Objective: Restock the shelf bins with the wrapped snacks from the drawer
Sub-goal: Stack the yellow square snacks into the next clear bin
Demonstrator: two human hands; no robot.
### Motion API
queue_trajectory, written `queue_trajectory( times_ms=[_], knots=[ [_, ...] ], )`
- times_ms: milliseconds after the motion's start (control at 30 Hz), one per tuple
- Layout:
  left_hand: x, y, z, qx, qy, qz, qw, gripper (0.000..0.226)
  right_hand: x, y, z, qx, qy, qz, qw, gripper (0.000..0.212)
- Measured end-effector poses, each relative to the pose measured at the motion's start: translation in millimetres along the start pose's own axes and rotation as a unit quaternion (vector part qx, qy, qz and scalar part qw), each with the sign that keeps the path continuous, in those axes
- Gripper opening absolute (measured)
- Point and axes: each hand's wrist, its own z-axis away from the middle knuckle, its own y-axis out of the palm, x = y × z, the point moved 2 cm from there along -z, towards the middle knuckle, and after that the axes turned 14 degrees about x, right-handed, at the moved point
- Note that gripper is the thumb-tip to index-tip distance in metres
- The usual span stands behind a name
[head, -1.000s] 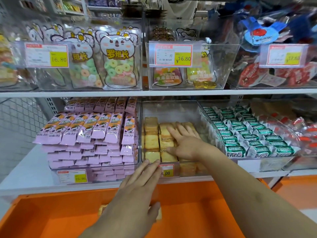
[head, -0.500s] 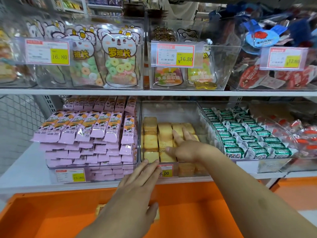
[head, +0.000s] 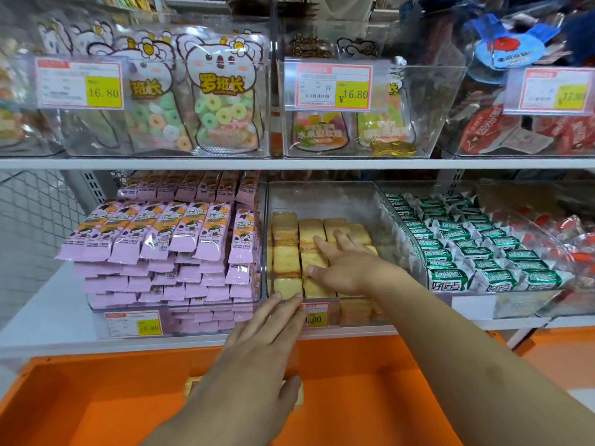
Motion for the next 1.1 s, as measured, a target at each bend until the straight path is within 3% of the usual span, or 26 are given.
queue_trajectory(
  times_ms=[700, 1100],
  knots=[
    [-3, 2, 3, -0.018, 0.007, 0.008, 1.000, 0.084, -5, -2, -38, -0.077, -0.019, -0.026, 0.997, 0.082],
    [10, 12, 25, -0.075, 0.046, 0.042, 0.995, 0.075, -3, 4, 46, -0.108, -0.084, -0.048, 0.989, 0.079]
  ],
)
